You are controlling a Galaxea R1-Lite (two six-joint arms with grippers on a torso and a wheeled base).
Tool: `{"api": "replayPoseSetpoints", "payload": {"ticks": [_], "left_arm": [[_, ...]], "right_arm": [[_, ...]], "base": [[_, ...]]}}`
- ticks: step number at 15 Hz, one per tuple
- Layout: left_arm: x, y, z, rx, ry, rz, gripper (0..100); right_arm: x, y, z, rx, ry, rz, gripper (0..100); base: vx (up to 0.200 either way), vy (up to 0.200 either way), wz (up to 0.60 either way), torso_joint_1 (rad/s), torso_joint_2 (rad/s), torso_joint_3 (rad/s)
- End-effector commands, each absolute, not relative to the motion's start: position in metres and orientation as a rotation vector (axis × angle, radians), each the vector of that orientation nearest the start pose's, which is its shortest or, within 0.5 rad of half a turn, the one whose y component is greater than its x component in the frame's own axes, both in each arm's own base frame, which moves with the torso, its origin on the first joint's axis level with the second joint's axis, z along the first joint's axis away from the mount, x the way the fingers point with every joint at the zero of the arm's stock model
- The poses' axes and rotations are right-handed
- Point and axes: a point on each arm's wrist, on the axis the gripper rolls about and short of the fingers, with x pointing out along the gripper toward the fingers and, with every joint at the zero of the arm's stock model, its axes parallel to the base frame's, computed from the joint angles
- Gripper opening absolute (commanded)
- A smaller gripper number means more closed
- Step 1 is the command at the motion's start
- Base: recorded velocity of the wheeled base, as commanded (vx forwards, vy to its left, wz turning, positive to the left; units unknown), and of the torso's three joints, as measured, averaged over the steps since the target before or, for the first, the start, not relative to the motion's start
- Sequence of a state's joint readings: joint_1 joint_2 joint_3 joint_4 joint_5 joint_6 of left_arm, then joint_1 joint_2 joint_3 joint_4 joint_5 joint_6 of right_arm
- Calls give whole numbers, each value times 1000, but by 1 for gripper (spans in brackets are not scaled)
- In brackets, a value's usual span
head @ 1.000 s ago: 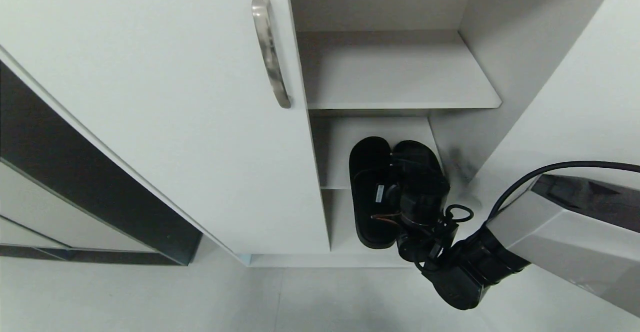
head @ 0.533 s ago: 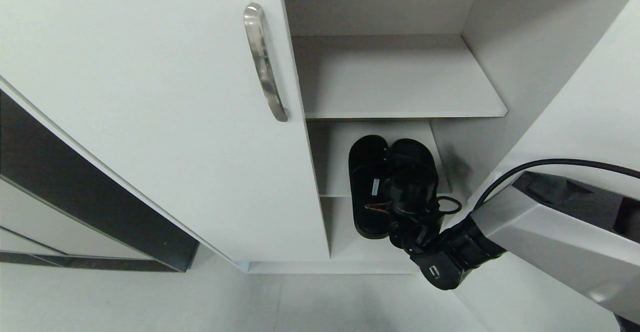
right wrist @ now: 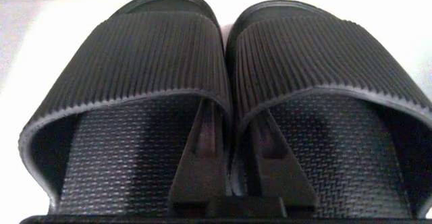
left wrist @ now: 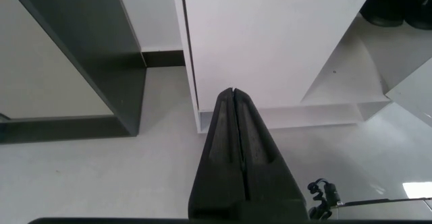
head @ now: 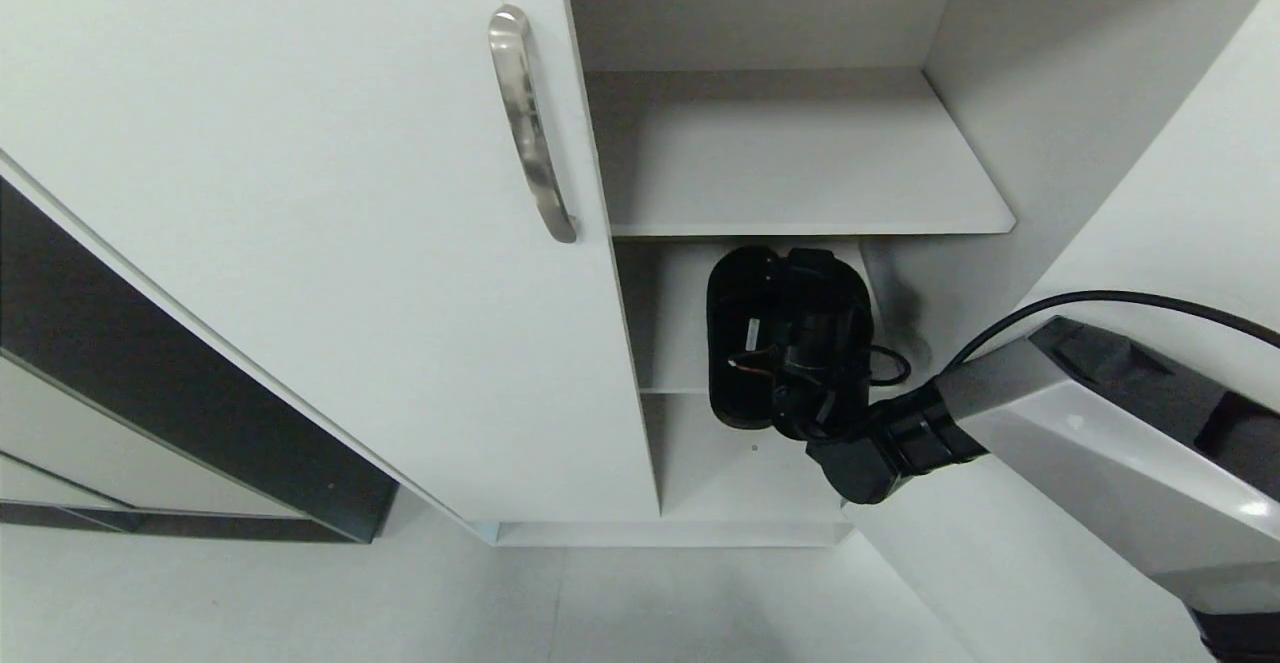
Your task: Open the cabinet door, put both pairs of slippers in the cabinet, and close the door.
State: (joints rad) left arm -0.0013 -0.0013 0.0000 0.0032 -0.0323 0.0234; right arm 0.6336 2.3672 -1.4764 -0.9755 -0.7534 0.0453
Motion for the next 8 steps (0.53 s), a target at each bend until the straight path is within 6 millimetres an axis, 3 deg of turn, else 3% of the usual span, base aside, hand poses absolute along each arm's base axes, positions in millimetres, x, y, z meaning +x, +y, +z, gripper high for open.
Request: {"api": "replayPoseSetpoints", "payload": {"ticks": [1,8], "left_arm": [[-23,-1,75,23,3,-34,0],[-23,-1,75,23,3,-34,0]], "right_arm": [[403,270,138,119,-86,-127,0],[407,270,144,113,-84,-82,0]], "base": [[0,0,0,0,0,0],[0,0,0,0,0,0]]}}
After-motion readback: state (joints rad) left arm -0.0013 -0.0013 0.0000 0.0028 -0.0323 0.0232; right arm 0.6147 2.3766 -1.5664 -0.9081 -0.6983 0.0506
